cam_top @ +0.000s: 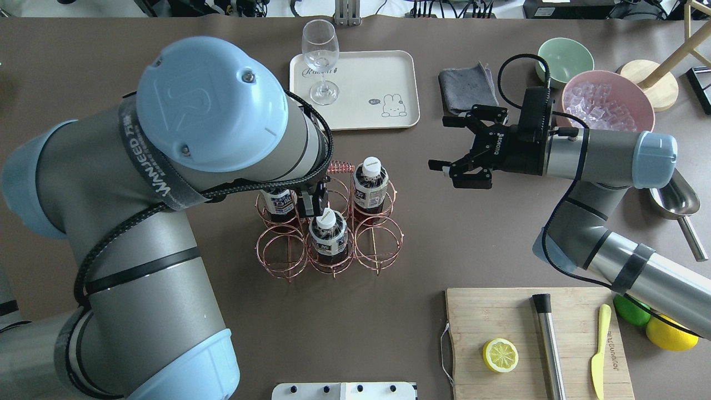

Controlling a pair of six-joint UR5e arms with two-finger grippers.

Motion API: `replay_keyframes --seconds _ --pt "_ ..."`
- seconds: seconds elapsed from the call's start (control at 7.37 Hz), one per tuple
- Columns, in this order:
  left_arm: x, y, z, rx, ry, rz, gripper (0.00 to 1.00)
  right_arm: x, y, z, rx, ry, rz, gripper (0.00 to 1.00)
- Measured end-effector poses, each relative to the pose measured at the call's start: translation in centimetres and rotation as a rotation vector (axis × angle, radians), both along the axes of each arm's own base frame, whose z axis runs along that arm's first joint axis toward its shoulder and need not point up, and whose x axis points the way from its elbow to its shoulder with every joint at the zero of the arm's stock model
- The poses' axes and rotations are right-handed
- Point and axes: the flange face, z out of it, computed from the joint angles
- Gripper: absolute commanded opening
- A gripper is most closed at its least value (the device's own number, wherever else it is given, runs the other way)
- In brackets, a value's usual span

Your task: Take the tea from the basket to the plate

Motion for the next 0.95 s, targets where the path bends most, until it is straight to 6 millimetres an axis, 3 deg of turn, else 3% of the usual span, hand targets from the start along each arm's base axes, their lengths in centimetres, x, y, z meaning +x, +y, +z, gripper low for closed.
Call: replay_keyframes --seconds 0.41,0.68,0.95 --pt "-0.2 0.2 -0.2 0.001 0.007 0.001 0.00 -3.6 1.5 -5.1 -0.066 -0.111 -0.097 0.99" --pt "-0.2 0.3 -0.2 -0.001 0.009 0.001 0.00 -4.7 3.2 -6.4 -0.084 -0.153 -0.113 0.98" --pt "-0.1 0.4 -0.2 -0.002 0.008 0.002 0.00 -5.6 4.1 -6.4 -0.085 -0.155 -0.115 0.90"
